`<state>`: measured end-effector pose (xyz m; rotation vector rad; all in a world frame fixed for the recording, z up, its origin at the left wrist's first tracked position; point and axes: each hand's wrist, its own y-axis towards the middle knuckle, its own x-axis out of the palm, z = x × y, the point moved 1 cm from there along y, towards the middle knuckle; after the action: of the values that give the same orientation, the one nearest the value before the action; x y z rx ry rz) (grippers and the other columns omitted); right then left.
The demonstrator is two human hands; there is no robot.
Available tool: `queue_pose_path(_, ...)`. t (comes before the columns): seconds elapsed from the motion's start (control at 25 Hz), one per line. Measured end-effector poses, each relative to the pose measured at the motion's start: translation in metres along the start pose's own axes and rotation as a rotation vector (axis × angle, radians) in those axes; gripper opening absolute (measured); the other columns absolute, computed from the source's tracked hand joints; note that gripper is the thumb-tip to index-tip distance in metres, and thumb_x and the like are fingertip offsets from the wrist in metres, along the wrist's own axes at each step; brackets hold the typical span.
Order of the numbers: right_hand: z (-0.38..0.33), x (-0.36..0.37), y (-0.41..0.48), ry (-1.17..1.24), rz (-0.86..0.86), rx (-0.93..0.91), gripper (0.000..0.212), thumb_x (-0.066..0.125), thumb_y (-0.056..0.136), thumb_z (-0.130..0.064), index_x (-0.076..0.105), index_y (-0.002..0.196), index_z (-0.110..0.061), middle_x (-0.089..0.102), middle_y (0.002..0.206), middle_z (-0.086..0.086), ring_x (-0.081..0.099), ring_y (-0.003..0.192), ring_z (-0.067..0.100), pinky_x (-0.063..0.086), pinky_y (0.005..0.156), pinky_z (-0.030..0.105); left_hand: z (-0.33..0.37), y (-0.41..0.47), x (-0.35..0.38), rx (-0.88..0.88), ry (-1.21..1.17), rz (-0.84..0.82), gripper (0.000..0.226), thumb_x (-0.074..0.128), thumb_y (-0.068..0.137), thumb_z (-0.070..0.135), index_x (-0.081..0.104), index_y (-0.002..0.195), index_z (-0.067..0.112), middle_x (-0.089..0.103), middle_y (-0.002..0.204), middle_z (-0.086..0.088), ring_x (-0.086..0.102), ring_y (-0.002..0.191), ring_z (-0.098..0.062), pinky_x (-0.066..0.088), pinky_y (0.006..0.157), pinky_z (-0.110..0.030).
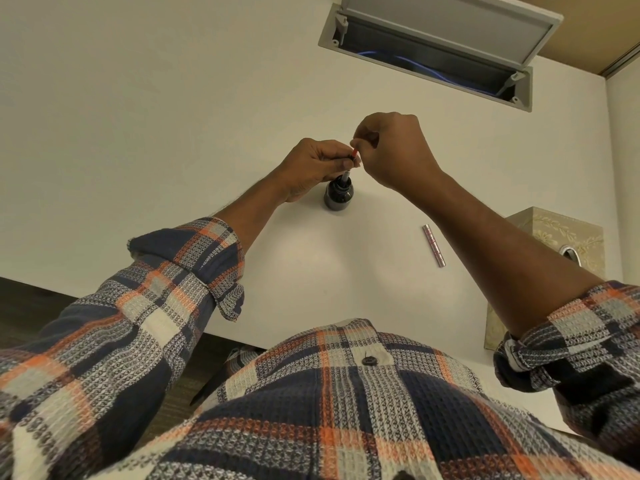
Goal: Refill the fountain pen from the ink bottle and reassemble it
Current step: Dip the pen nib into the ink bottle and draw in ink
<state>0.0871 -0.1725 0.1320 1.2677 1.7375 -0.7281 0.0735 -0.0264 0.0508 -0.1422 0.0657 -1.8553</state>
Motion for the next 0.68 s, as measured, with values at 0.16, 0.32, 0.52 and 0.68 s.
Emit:
queue_pose_path(0.16,0.0004,0.0004,-0.0015,-0.005,0.036,0.005,0.02,0.062,0.09,-0.026,0.071,0.094,-0.008,0.072,0.089,0.008,0.064,0.075,0.021,0.054,0.072,0.033,0.0018,-0.001,0.0011,0.004,0.002,-0.004,0.017,0.059,0.088,-0.001,0.068,0.1,0.006,0.067,0.077,0.017,0.062,0.076,-0.003,0.048,0.083,-0.029)
queue_pose_path(0.32,0.0017,0.0011,-0.0021,0.025,0.025,0.023,0.022,0.063,0.089,-0.031,0.071,0.093,-0.011,0.07,0.086,0.005,0.064,0.075,0.019,0.054,0.071,0.032,0.001,-0.0005,0.0008,0.009,0.0,-0.008,0.016,0.059,0.087,-0.001,0.069,0.096,0.008,0.067,0.077,0.016,0.062,0.077,-0.003,0.048,0.082,-0.028)
queue_pose_path(0.52,0.0006,0.0001,-0.0032,-0.003,0.004,-0.014,0.015,0.059,0.086,-0.018,0.071,0.094,-0.013,0.071,0.088,0.004,0.063,0.078,0.018,0.052,0.07,0.029,-0.0029,0.0013,-0.0013,-0.008,-0.018,0.011,0.024,0.06,0.087,0.0,0.065,0.109,-0.003,0.066,0.086,0.009,0.062,0.08,-0.008,0.049,0.083,-0.029)
queue_pose_path(0.68,0.0012,0.001,-0.0028,-0.009,0.023,0.005,0.016,0.062,0.087,-0.023,0.071,0.091,-0.01,0.071,0.086,0.006,0.064,0.076,0.021,0.054,0.071,0.033,-0.0019,0.0008,-0.0001,0.005,-0.006,-0.013,0.017,0.06,0.087,0.0,0.069,0.101,0.002,0.066,0.079,0.015,0.06,0.078,-0.008,0.049,0.083,-0.029)
